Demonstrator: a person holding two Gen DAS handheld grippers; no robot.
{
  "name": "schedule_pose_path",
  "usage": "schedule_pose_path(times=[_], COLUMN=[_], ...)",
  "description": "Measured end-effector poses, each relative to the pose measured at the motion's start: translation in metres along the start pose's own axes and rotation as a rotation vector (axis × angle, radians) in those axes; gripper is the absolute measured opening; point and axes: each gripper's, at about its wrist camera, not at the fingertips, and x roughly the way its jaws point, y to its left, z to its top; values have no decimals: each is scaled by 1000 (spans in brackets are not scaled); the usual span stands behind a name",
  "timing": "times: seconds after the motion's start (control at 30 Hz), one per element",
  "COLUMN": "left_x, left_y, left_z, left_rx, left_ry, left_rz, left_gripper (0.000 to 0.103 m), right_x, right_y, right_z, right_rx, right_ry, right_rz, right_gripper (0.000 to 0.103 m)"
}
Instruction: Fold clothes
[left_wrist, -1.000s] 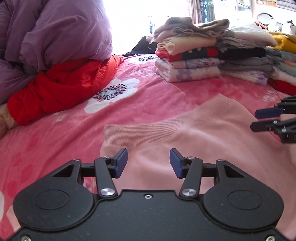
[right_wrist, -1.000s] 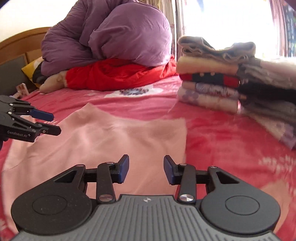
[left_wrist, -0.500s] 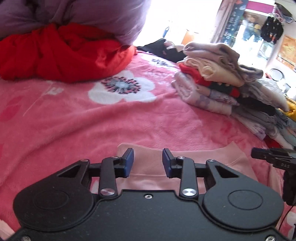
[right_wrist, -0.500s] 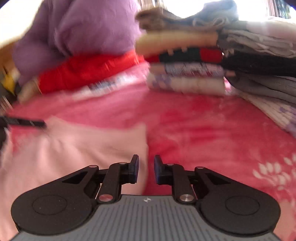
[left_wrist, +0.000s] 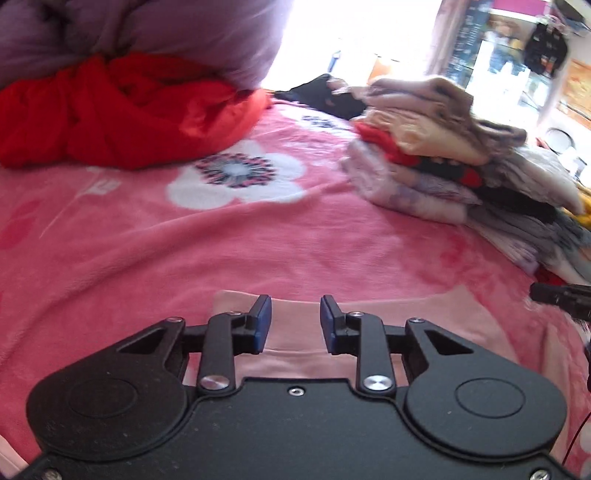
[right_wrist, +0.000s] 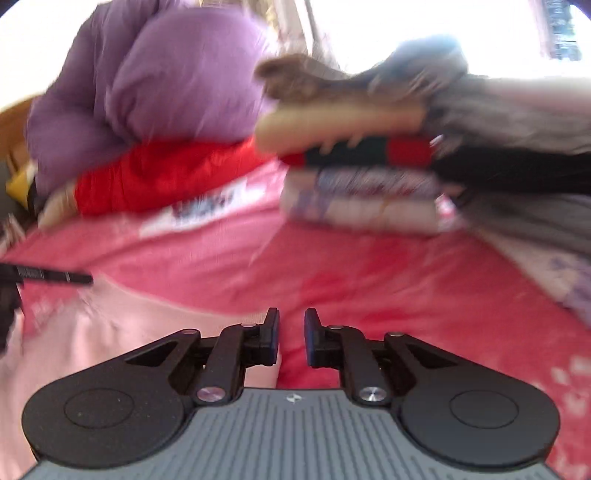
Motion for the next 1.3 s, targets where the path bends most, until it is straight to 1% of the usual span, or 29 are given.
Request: schedule_pose_path(times=[0.07,0.17,0.27,0.3,0.33,0.37,0.4,0.43,0.47,0.5,0.57,0.6,0.63,0.67,0.7,0.73,0.77,0.8,0.83,0.87,0.9,0.93,0.97,1.0,1.07,1.1,1.17,1.23,1.3], left_x=[-5,-10,-11,-14,-19,-25,-33,-44,-56,-65,-81,-82,-83,-86,-96,-112,-129,-144,-157,-166,-171,-175,-175,-173,-163,-158,-149,-138,-125], left_y=[-20,-45,-54,-54,-52,-51,-50,-51,-52,-52,-52,-50,-48,-44,-37,-27,-17,-5,8,20,31,40,45,46,37,31,12,0,-10], left_z=[-9,-31,-60,-70,-78,-86,-92,-95,-98,-102,-112,-118,-124,-127,-127,-124,-121,-120,-119,-120,-123,-125,-127,-128,-130,-130,-131,-127,-121], left_rx=[25,61,81,81,78,75,75,76,73,66,54,53,52,45,18,-29,-76,-124,-171,-211,-243,-267,-278,-277,-223,-187,-78,-8,61], left_ry=[15,63,135,151,156,161,157,135,110,90,63,79,94,99,69,7,-55,-116,-171,-204,-222,-233,-233,-228,-199,-186,-171,-162,-137], left_rz=[-43,-81,-49,-35,-23,-11,-3,-6,-10,-11,0,35,75,121,146,148,159,185,214,247,276,298,303,302,273,262,236,178,137], left_gripper=[27,29,29,29,29,29,29,29,29,31,39,40,40,39,39,39,40,40,40,38,38,38,36,35,34,33,29,25,22], right_x=[-20,-42,-47,-44,-40,-43,-49,-56,-63,-67,-72,-75,-70,-62,-55,-49,-52,-60,-70,-81,-90,-98,-103,-107,-106,-105,-102,-100,-97], right_y=[12,38,50,48,43,33,22,20,22,24,31,34,40,46,45,41,41,43,50,58,63,65,70,75,98,111,137,163,188], right_z=[-14,-44,-75,-85,-95,-97,-95,-95,-95,-97,-102,-105,-107,-109,-112,-116,-114,-111,-108,-107,-107,-108,-109,-110,-115,-118,-124,-130,-136], right_rx=[-49,-136,-133,-140,-153,-94,-4,10,-10,-13,-4,0,-26,-65,-55,-22,-5,5,-30,-76,-90,-78,-75,-80,-136,-167,-231,-294,-358], right_ry=[12,68,155,184,212,199,169,145,123,104,65,46,57,82,104,126,113,84,42,5,-25,-51,-65,-76,-66,-59,-45,-30,-15], right_rz=[18,89,119,80,21,25,56,40,4,8,50,71,52,15,-16,-44,-56,-61,-88,-125,-143,-137,-127,-116,-78,-57,-15,27,69], right_gripper=[17,17,14,14,16,16,16,18,19,19,19,19,17,17,16,16,16,16,16,17,17,17,17,17,17,17,17,17,17])
